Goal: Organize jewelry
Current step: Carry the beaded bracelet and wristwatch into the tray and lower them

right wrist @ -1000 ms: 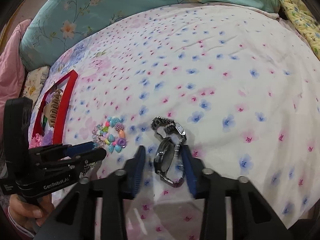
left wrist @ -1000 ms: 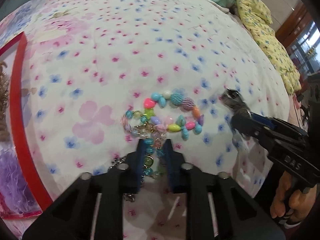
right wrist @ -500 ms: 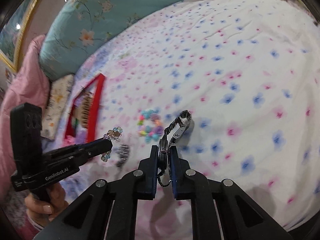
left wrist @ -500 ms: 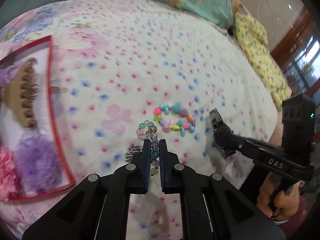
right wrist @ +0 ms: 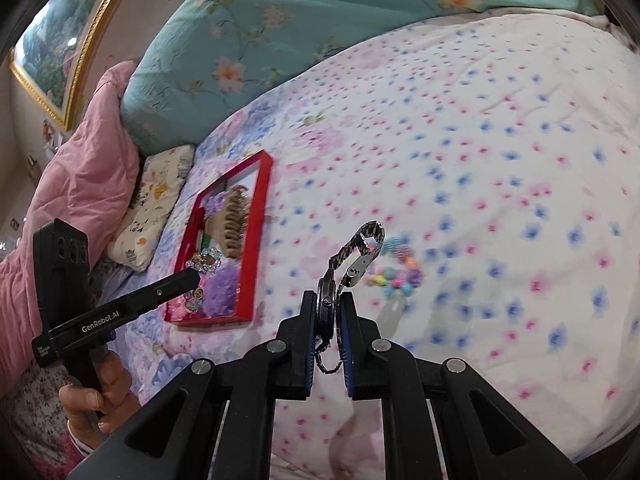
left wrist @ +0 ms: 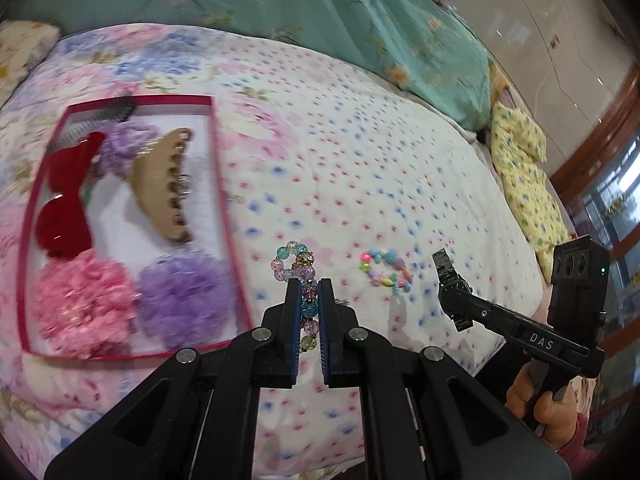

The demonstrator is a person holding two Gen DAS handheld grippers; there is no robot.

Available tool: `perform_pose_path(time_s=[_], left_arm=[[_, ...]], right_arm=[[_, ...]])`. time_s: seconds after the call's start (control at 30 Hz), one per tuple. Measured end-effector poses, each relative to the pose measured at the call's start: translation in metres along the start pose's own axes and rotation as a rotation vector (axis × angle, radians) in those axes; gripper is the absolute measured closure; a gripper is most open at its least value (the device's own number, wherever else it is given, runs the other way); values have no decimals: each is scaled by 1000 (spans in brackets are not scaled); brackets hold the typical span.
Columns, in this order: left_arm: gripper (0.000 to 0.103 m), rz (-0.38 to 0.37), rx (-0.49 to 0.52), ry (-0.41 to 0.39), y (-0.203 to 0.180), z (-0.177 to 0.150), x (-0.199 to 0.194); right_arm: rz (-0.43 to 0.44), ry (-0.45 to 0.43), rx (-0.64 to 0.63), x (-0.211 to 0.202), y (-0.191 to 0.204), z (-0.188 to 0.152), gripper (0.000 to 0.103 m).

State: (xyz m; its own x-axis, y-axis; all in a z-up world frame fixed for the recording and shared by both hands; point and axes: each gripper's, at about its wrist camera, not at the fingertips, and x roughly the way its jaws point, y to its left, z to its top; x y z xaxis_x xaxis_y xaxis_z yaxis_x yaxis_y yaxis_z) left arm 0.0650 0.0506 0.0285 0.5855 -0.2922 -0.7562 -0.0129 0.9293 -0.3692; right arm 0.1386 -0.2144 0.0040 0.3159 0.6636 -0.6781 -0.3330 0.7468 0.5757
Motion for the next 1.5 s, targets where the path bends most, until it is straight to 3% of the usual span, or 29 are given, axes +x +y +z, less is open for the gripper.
perform_pose_path(time_s=[0.4,0.73,1.1,1.5], left_arm=[[97,79,-130,-88,67,-12,-47],[97,120,-202,-128,107,-18,-64],[97,167,-223,-101,136,-14,-41],[97,190,-247,-10,157,-25,-6]], right_arm=[[86,71,-91,37,60,3,93],[159,132,-166,78,114,5,93],[187,214,-216,144,152,4,93],[166,295,-170,191,130,-5,93]])
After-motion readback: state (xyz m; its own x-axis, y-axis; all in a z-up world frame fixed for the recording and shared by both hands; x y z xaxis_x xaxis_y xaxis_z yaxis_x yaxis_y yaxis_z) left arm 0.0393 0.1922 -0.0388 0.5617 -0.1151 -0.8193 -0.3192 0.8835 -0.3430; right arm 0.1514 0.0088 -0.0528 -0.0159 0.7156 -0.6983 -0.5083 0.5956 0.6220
